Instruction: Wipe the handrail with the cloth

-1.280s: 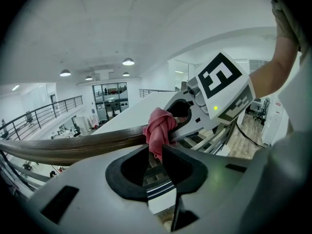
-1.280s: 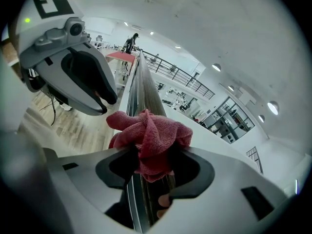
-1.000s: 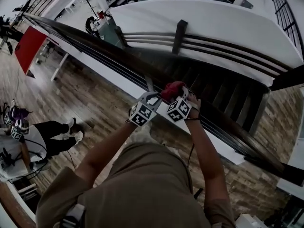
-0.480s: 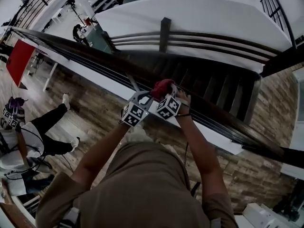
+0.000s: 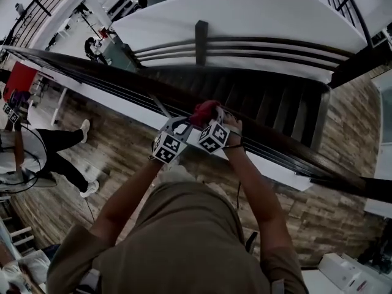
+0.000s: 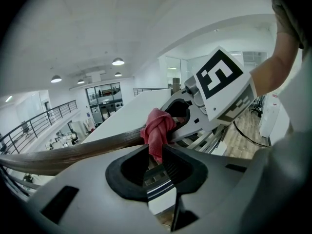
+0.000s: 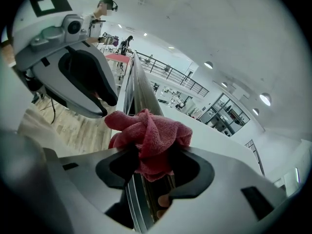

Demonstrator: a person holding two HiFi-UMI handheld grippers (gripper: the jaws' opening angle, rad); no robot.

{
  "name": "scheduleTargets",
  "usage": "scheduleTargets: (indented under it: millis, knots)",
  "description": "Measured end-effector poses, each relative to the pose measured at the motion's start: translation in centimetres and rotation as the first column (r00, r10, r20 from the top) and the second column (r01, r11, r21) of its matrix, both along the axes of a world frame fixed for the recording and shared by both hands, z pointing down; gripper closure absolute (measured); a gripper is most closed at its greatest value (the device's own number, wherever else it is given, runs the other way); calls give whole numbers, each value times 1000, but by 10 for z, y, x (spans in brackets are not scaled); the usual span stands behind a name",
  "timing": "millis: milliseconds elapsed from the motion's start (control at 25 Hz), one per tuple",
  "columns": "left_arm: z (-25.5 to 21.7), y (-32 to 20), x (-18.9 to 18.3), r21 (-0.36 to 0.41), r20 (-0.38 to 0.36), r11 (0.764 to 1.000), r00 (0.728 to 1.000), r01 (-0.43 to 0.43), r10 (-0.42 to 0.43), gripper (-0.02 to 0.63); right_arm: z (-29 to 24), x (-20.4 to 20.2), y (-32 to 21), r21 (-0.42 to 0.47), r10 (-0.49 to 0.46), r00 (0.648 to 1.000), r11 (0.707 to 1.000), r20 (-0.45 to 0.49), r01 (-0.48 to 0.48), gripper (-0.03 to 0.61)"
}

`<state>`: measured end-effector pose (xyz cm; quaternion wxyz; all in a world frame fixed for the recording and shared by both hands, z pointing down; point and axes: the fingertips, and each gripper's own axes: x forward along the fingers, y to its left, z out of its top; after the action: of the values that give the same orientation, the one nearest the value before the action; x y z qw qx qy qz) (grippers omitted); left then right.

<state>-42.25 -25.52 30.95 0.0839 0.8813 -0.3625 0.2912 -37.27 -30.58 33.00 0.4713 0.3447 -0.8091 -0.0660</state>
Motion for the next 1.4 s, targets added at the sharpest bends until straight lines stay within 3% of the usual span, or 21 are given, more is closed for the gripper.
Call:
scheduleTargets:
  millis: [1400]
  knots:
    - [13,80,202,14,8,991,991,-131,131,537,6,215,76,7,131,991,991,17,-131,371]
